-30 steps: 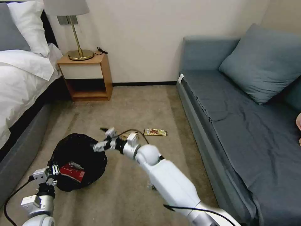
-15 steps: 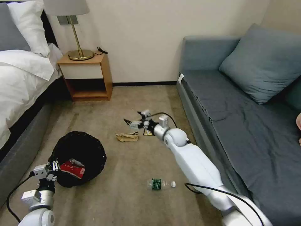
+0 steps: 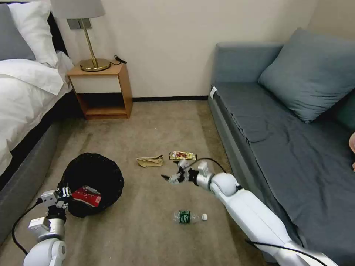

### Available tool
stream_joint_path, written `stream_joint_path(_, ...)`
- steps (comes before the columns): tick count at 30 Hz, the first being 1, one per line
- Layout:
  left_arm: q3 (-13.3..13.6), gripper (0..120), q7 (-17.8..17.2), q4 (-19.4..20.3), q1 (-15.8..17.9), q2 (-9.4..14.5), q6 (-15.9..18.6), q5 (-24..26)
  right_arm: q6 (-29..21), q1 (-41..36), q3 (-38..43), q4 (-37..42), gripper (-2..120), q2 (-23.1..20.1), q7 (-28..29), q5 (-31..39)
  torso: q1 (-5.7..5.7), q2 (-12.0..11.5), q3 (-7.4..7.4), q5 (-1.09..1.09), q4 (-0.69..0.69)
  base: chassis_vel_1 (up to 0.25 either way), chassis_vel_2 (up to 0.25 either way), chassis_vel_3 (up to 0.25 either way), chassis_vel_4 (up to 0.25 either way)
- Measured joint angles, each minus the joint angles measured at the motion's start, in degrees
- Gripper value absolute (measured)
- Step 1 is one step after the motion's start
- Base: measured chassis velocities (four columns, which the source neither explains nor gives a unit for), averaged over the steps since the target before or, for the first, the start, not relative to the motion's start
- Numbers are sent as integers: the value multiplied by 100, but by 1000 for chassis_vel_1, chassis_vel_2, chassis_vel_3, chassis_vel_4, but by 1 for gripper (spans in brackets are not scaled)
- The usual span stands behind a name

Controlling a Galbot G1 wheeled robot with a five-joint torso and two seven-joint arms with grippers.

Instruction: Pick up the trash bin, then pick up the garbage on the floor and place it into the trash bin.

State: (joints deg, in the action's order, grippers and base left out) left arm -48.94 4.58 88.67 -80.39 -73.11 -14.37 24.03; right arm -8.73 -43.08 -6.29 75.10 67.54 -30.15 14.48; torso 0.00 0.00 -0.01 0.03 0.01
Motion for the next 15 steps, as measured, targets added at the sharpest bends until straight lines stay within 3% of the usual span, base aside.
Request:
stream_joint_path(9, 29, 5, 29, 8, -19, 15, -19, -12, 43, -851, 211, 423, 100, -787, -6, -190, 0, 0, 0, -2, -2, 0, 0, 0, 0)
stream_joint_path(15, 32, 5, 63, 35, -100, -15, -90, -21, 101, -1240, 406, 509, 100, -815, -14, -420, 0, 1, 0, -3, -2, 0, 0, 0, 0)
